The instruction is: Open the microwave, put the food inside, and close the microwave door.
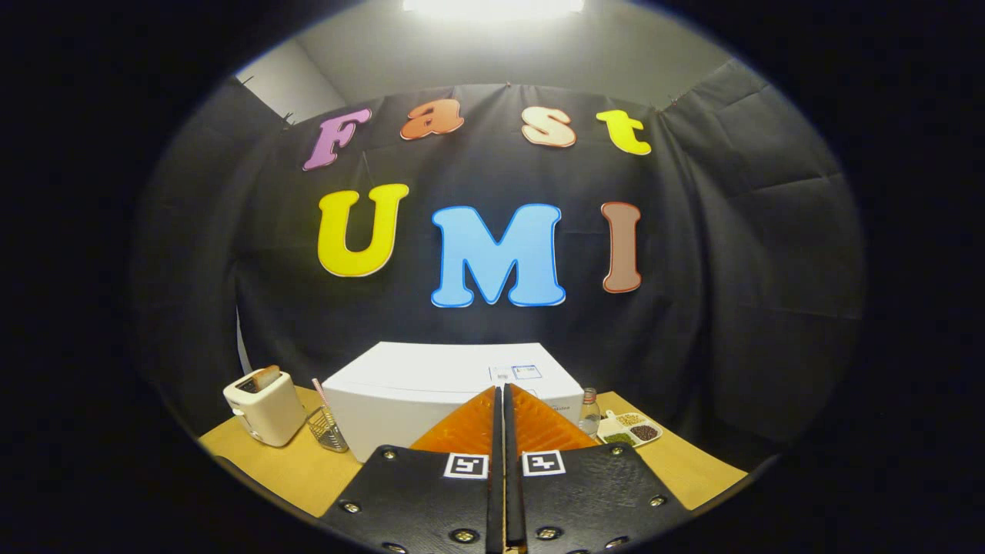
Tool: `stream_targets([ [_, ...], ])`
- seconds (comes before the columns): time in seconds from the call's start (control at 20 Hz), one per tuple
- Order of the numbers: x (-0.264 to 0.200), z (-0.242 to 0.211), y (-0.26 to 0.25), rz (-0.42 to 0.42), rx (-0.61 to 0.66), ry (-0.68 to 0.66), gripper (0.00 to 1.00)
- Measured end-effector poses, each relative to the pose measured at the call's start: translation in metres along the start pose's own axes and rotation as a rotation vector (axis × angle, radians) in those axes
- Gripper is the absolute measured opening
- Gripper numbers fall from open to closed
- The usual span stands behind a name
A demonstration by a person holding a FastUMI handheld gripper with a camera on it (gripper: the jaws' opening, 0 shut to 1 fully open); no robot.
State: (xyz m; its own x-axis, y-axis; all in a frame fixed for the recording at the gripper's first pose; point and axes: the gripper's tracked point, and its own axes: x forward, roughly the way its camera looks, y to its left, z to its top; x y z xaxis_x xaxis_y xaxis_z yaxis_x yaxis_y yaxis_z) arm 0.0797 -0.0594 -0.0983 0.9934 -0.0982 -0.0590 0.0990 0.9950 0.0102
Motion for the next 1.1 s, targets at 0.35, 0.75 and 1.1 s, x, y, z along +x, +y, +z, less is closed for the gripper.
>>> stream_targets([
  [0.35, -0.066, 0.069, 0.006, 0.026, -0.032, -0.082, 0.02],
  [0.75, -0.082, 0.081, 0.003, 0.046, -0.091, -0.123, 0.96],
  [1.1, -0.084, 0.085, 0.002, 0.07, -0.116, -0.159, 0.96],
])
